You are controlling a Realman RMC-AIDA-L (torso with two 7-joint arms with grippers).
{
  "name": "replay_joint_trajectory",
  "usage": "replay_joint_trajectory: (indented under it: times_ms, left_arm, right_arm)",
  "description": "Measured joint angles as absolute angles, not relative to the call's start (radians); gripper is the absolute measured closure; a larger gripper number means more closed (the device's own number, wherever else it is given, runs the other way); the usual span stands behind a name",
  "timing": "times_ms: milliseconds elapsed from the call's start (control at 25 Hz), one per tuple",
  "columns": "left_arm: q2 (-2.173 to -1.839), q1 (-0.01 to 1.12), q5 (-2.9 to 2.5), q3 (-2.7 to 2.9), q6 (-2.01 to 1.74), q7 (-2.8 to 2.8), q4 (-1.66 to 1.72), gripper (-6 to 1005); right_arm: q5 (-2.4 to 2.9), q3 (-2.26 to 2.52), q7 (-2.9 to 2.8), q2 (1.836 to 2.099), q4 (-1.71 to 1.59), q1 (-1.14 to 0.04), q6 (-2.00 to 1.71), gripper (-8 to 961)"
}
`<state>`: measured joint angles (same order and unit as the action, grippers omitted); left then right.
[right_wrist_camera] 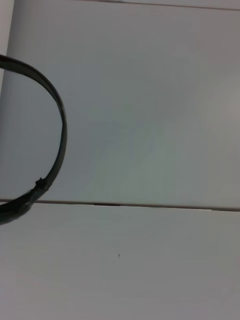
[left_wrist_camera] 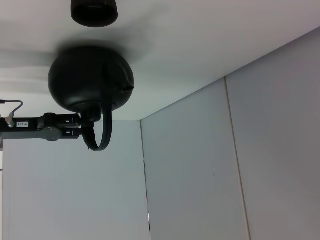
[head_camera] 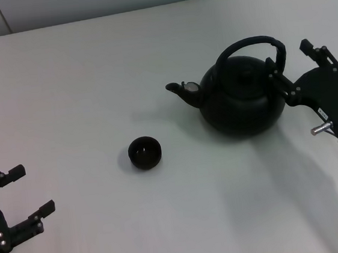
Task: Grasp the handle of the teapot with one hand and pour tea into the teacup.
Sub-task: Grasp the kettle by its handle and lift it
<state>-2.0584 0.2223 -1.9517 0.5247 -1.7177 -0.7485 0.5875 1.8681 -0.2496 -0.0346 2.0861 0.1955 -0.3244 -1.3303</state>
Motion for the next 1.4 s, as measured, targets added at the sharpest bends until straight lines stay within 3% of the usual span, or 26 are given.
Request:
replay_joint_trajectory:
  times_ms: [160, 240, 720, 920, 1400]
  left_arm:
    - [-2.058, 0.222, -1.951, 0.525, -1.719, -0.749, 0.589, 188]
    - [-2.058, 0.222, -1.951, 0.525, -1.719, -0.749, 0.59, 188]
    - [-2.058, 0.224, -1.951, 0.525, -1.719, -0.75, 0.592, 188]
    - [-2.058, 0.225, -1.951, 0.525, -1.717, -0.75, 0.592, 188]
    - [-2.058, 0.223, -1.951, 0.525, -1.712, -0.75, 0.587, 188]
  right_arm:
    - [1.868, -0.25, -0.034, 2.088, 0.199, -0.32, -1.333, 193]
    - [1.868, -0.25, -0.034, 2.088, 0.199, -0.318, -1.335, 357]
    - [1.869, -0.25, -0.034, 2.088, 0.207, -0.316, -1.338, 599]
    - [1.869, -0.252, -0.033, 2.088, 0.207, -0.321, -1.339, 827]
    - [1.881, -0.132, -0.283, 2.078, 0.051, -0.457, -1.377, 872]
